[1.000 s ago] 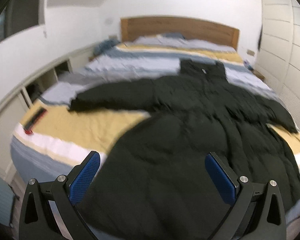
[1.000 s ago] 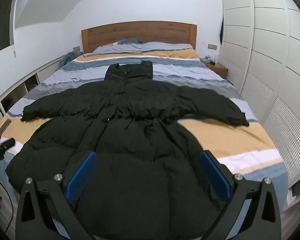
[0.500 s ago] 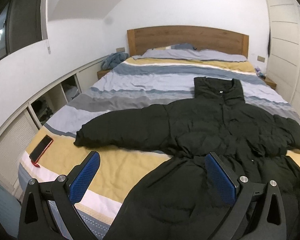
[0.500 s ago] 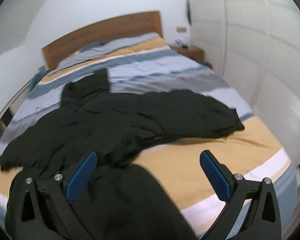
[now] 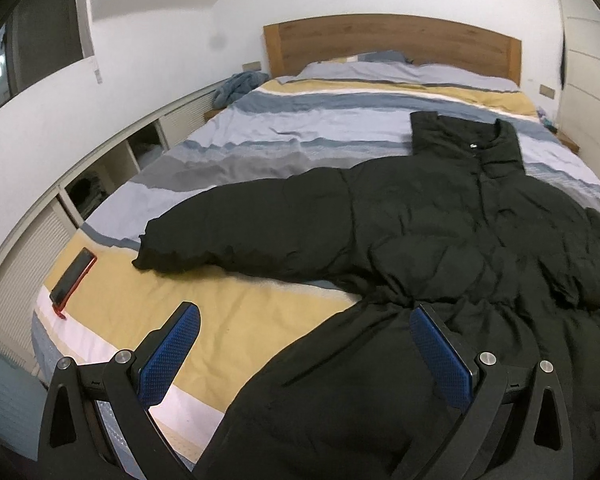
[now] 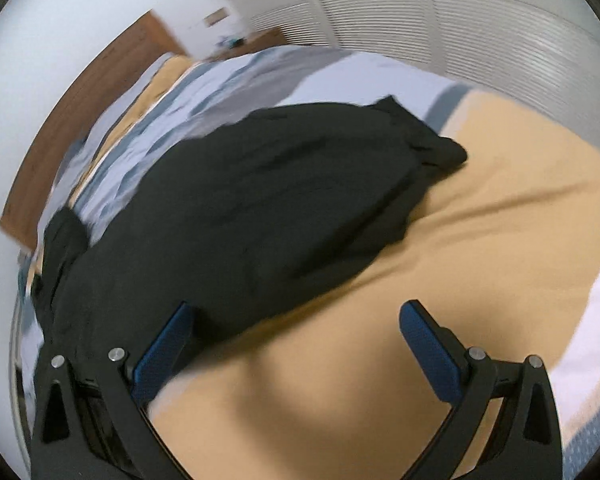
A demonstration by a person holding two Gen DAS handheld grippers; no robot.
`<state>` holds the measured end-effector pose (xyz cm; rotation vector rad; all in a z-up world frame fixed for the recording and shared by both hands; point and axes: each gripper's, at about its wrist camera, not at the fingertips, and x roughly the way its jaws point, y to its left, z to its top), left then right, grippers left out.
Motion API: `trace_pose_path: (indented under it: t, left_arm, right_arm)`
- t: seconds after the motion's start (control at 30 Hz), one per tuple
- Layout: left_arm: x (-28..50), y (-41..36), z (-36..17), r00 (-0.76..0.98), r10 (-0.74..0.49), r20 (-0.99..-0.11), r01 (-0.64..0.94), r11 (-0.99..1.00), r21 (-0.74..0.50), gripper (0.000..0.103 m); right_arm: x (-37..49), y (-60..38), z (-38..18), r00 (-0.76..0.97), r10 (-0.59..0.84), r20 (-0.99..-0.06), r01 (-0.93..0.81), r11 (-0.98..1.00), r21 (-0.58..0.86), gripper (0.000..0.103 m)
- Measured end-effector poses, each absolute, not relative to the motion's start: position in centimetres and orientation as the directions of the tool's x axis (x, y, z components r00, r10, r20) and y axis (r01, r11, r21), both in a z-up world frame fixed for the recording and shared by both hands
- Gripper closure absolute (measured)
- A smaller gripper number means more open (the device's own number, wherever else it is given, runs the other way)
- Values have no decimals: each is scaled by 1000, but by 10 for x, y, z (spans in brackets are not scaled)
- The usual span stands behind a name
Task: Fold large clothes
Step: 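Grasp the coat sleeve with the right tool and fold it across the body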
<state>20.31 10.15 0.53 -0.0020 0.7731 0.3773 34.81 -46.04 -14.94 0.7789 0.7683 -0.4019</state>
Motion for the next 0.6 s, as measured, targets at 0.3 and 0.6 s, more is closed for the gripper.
trace_pose_path:
  t: [0.3,0.6]
  left_arm:
    - [217,106,-6,619,350,-703,-351,924,151,0]
    - [217,95,-1,645,316,-696,-312,940,138,0]
  right_arm:
    - [365,-504,-162,713,-38,-700,598,554,579,19]
    - [367,-482,-114,765,-62,-641,511,664,546,94]
